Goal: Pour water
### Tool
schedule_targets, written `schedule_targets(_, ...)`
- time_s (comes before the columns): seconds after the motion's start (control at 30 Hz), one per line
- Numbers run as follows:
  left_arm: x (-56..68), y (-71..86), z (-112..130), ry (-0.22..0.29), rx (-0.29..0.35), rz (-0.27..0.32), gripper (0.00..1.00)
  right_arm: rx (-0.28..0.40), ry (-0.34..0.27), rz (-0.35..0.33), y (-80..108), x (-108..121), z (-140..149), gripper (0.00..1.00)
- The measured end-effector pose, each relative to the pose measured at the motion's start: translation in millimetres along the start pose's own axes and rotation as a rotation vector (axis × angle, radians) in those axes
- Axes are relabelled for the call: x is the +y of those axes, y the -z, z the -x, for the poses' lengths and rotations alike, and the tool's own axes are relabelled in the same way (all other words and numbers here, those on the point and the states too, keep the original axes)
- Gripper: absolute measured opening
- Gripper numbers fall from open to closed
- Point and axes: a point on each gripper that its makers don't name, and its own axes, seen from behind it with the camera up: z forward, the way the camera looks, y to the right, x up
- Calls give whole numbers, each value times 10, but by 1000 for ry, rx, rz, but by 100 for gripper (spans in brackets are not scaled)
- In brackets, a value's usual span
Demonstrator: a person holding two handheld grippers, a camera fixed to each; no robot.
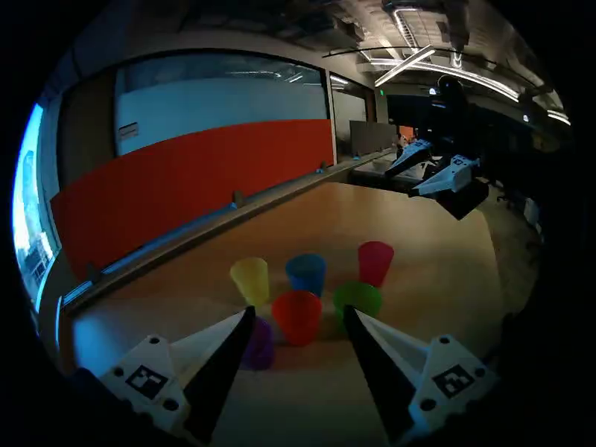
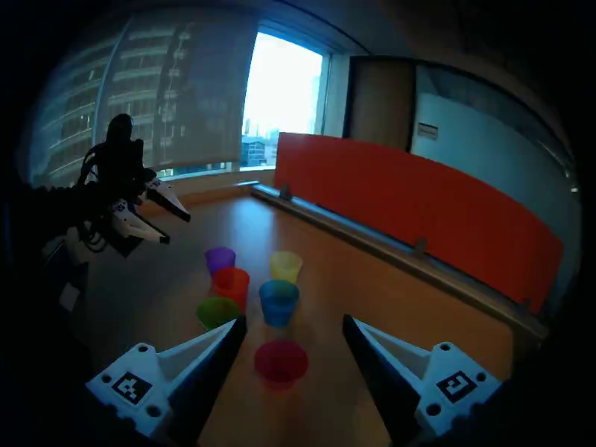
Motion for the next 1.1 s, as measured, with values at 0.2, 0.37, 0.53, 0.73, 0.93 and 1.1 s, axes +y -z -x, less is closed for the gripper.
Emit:
schedule_targets(0.2, 80, -43, 15, -10, -13, 30, 87, -23, 15, -15, -16, -15, 72, 100)
schedule_targets(0.37, 179, -92, 114, -9, -48, 65, 87, -31, 25, -17, -26, -20, 99, 100)
schedule_targets(0.53, 294, -162, 232, -23, -87, 98, 87, -33, 27, -18, -37, -11, 107, 100)
schedule_targets(0.73, 415, -253, 350, -31, -120, 134, 88, -35, 27, -22, -52, -4, 132, 100)
schedule_targets(0.93, 482, -347, 458, -29, -148, 158, 87, -42, 28, -23, -67, 12, 170, 100)
schedule_targets(1.1, 524, -439, 537, -35, -168, 172, 87, -44, 26, -26, -81, 23, 187, 100)
